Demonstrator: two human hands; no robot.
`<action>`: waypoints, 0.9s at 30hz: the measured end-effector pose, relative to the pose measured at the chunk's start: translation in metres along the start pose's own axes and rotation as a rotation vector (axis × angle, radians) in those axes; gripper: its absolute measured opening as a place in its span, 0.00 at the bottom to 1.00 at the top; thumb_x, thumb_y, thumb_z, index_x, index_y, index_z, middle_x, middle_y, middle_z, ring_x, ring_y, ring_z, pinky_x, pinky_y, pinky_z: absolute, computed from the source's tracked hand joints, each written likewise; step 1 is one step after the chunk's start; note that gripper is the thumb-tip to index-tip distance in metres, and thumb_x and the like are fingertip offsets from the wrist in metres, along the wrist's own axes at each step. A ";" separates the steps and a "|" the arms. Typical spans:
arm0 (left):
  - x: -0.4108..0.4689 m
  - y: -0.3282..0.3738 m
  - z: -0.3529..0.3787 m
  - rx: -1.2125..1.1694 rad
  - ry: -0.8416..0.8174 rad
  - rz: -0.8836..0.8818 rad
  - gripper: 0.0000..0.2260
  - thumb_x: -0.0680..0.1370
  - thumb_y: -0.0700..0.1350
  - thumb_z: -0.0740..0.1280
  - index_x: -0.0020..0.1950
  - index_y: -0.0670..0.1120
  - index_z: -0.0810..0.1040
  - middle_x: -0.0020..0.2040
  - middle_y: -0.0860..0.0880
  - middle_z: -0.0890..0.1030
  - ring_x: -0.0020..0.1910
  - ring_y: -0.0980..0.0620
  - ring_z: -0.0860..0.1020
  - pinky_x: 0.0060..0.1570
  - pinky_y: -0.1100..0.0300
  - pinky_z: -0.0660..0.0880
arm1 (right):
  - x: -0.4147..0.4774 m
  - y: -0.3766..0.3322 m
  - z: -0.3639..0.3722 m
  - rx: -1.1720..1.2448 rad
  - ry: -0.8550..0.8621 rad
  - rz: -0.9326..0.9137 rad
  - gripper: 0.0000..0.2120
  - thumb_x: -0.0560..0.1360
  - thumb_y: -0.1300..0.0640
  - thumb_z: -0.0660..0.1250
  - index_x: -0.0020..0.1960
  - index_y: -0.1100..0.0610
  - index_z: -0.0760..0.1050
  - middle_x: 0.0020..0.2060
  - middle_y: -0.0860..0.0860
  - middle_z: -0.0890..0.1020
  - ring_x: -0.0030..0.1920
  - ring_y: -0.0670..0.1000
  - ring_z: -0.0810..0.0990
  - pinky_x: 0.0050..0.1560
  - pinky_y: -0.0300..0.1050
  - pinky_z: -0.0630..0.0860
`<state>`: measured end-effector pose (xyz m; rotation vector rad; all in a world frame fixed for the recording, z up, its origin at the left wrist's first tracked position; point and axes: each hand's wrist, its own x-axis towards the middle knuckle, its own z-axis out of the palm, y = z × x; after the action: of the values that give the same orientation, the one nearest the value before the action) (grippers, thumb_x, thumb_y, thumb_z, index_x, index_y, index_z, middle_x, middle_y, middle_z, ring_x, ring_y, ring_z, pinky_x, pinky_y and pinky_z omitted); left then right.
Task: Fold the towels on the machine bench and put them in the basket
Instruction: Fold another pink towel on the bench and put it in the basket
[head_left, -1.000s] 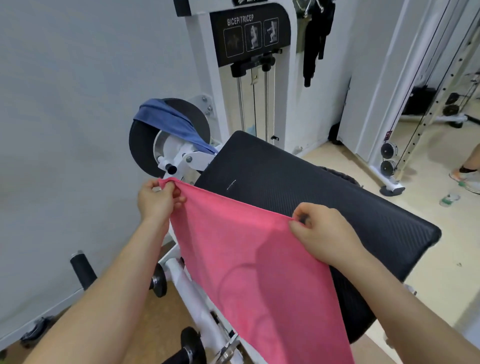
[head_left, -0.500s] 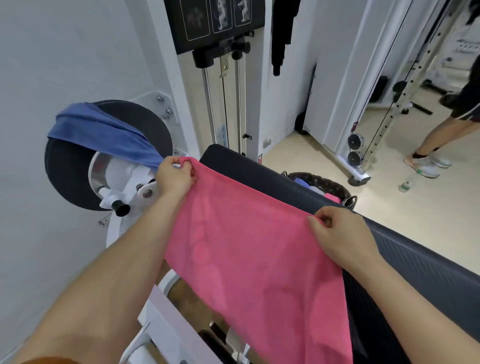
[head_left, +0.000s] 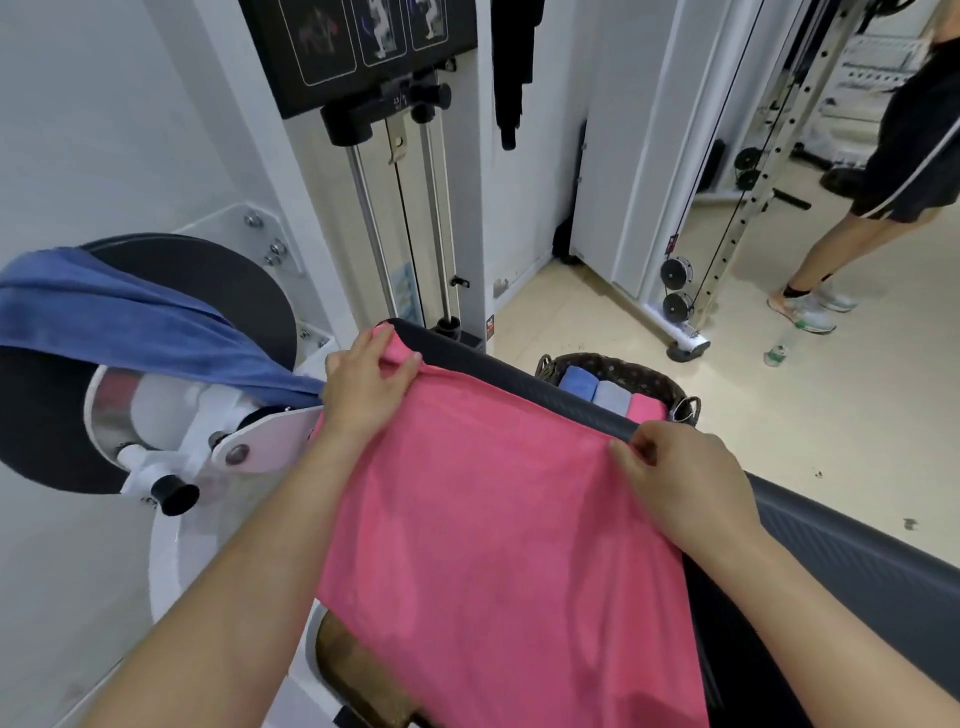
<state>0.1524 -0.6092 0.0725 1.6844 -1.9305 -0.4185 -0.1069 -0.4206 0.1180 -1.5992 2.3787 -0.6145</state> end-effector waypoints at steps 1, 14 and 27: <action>0.000 -0.002 0.004 0.084 -0.027 0.012 0.27 0.77 0.64 0.59 0.72 0.53 0.65 0.70 0.55 0.68 0.66 0.42 0.67 0.62 0.45 0.66 | 0.004 0.001 -0.001 0.033 -0.006 0.008 0.15 0.76 0.47 0.64 0.35 0.54 0.76 0.30 0.49 0.79 0.36 0.53 0.77 0.38 0.49 0.75; 0.051 0.009 -0.005 -0.138 0.290 -0.139 0.07 0.78 0.45 0.66 0.54 0.48 0.81 0.54 0.44 0.80 0.51 0.45 0.78 0.50 0.57 0.71 | 0.033 0.023 -0.049 0.185 -0.585 -0.027 0.08 0.66 0.54 0.79 0.43 0.51 0.83 0.37 0.50 0.85 0.40 0.50 0.82 0.47 0.48 0.80; -0.217 0.116 0.032 -0.368 -0.167 0.443 0.07 0.74 0.48 0.65 0.48 0.54 0.82 0.45 0.58 0.77 0.39 0.61 0.76 0.40 0.60 0.76 | -0.020 0.025 -0.036 0.157 0.075 0.015 0.14 0.75 0.59 0.63 0.60 0.52 0.78 0.50 0.48 0.80 0.49 0.48 0.77 0.53 0.46 0.74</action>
<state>0.0562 -0.3810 0.0702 0.9842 -2.1143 -0.7026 -0.1343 -0.3863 0.1376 -1.5158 2.3267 -0.8491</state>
